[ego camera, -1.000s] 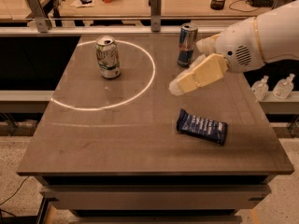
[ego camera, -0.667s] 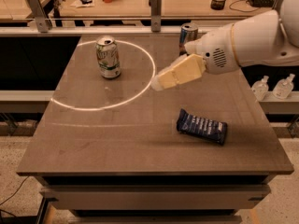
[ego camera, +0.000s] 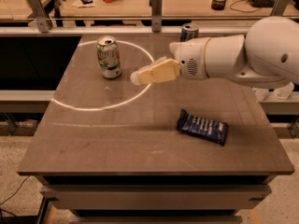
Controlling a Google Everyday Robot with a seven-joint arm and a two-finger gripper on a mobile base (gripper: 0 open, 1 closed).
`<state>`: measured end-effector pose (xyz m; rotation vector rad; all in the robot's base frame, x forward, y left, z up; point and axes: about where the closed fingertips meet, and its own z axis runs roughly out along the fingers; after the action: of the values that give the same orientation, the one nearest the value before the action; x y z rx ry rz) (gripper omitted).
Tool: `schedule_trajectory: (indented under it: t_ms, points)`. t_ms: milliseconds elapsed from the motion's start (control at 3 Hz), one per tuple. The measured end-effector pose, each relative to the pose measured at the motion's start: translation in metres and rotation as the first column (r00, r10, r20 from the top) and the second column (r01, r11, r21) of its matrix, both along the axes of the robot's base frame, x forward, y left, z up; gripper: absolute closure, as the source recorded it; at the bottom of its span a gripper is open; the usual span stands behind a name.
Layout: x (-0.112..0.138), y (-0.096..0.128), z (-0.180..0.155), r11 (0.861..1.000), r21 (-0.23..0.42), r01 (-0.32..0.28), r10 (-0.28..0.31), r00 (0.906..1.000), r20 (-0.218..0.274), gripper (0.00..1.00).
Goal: Knock 7up can over
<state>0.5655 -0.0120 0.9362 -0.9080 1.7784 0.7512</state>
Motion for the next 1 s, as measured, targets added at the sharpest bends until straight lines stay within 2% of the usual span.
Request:
schedule_trajectory:
  t_ms: [333, 667, 1000]
  points:
    - [0.013, 0.016, -0.001, 0.998, 0.054, 0.009, -0.013, 0.9970, 0.076, 0.00]
    - [0.022, 0.034, 0.000, 0.997, 0.079, 0.014, -0.024, 0.9918, 0.126, 0.00]
    - [0.022, 0.034, 0.000, 0.997, 0.079, 0.014, -0.024, 0.9918, 0.126, 0.00]
